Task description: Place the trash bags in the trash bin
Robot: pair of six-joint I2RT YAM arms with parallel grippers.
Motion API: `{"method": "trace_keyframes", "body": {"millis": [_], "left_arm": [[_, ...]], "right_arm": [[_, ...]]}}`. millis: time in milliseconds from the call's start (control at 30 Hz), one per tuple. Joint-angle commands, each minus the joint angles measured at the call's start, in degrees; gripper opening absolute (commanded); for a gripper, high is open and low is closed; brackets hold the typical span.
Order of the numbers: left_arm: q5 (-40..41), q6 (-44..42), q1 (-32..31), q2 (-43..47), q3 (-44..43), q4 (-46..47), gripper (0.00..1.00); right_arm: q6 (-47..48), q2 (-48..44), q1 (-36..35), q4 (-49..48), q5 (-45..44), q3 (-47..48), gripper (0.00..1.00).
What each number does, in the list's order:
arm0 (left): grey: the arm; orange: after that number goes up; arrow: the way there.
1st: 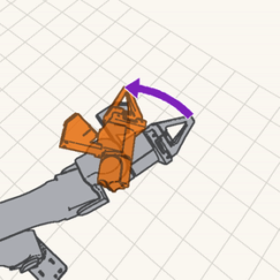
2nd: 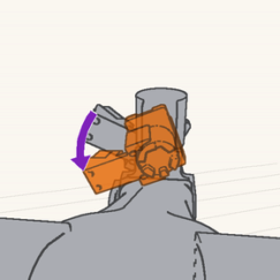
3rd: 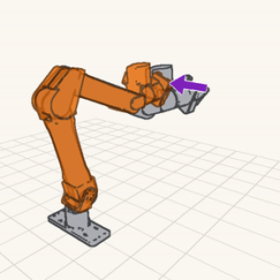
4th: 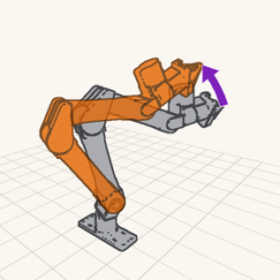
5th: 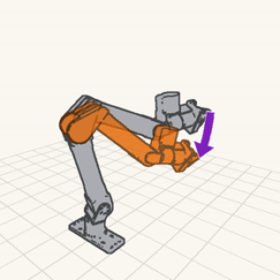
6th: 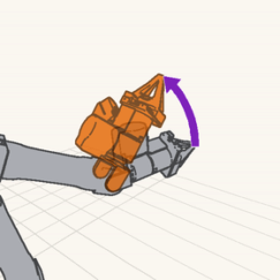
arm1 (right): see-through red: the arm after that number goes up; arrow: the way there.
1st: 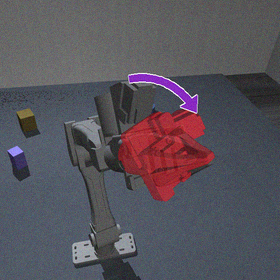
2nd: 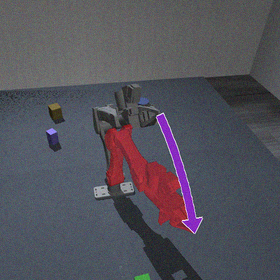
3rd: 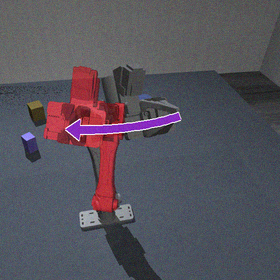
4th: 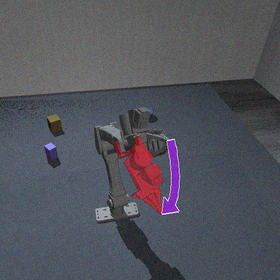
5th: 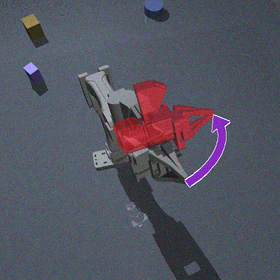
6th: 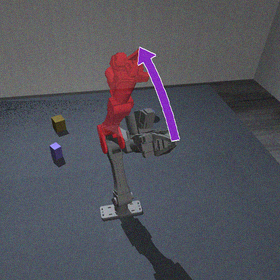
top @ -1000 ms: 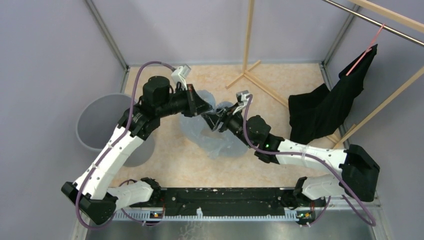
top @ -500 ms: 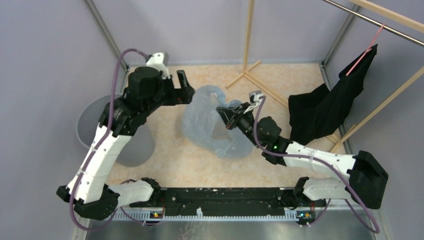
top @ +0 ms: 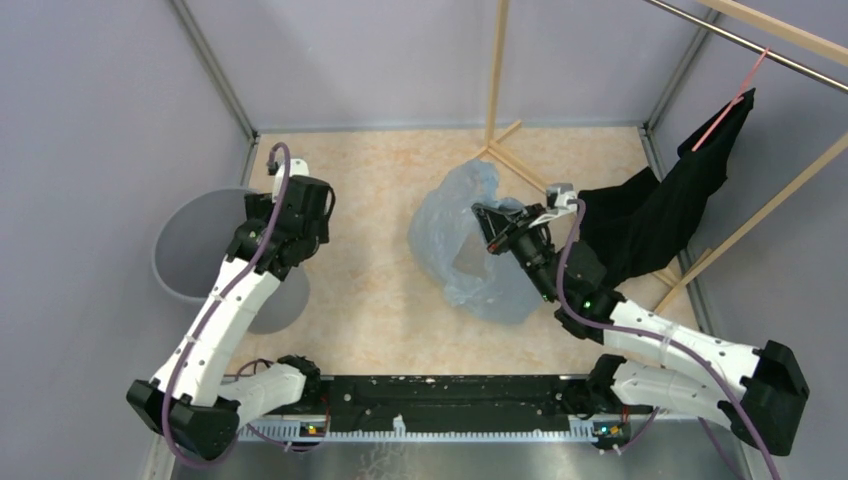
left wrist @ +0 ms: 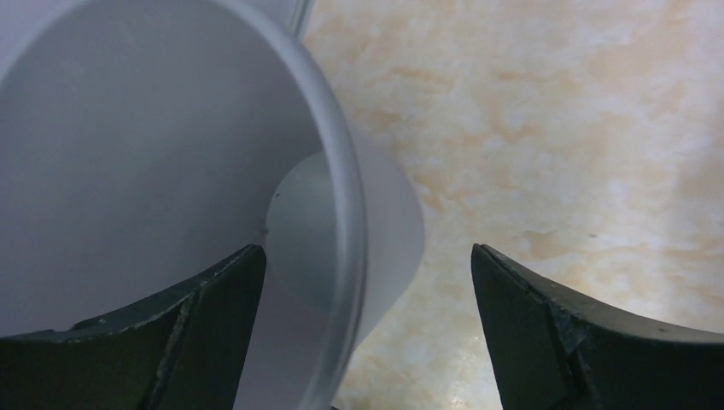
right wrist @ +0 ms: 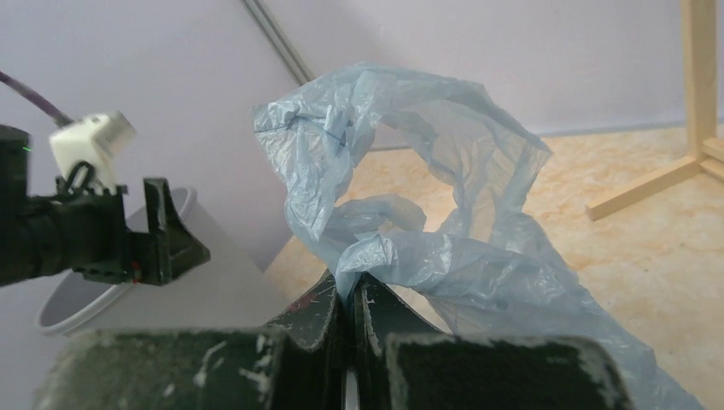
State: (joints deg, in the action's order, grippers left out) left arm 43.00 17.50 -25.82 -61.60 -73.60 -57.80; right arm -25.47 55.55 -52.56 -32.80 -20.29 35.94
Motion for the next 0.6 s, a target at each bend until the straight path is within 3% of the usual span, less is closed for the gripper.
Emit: {"method": "trace_keyframes", "body": {"millis": [0,300,433,567], "left_arm": [[-1.15,-2.28,5.48,2.91,4.29,9.22,0.91],[-9.14,-1.08,5.63,3.72,5.0,13.16,0.31],[-13.73,-1.58,5.62,2.63,4.0,12.71,0.15],[-24.12,-3.68,5.61,1.84,0.93,12.58,0.0]], "right_arm": [[3.17,-4.36,0.34,0.14,-3.32,-1.25,0.0],[4.76,-7.86,0.7,2.13,-4.84,-1.89,0.0],[5.41,-9.67,0.7,3.09,-5.72,-2.19,0.0],[6.63,-12.12,0.7,4.85,-7.39,-2.28,0.0]]}}
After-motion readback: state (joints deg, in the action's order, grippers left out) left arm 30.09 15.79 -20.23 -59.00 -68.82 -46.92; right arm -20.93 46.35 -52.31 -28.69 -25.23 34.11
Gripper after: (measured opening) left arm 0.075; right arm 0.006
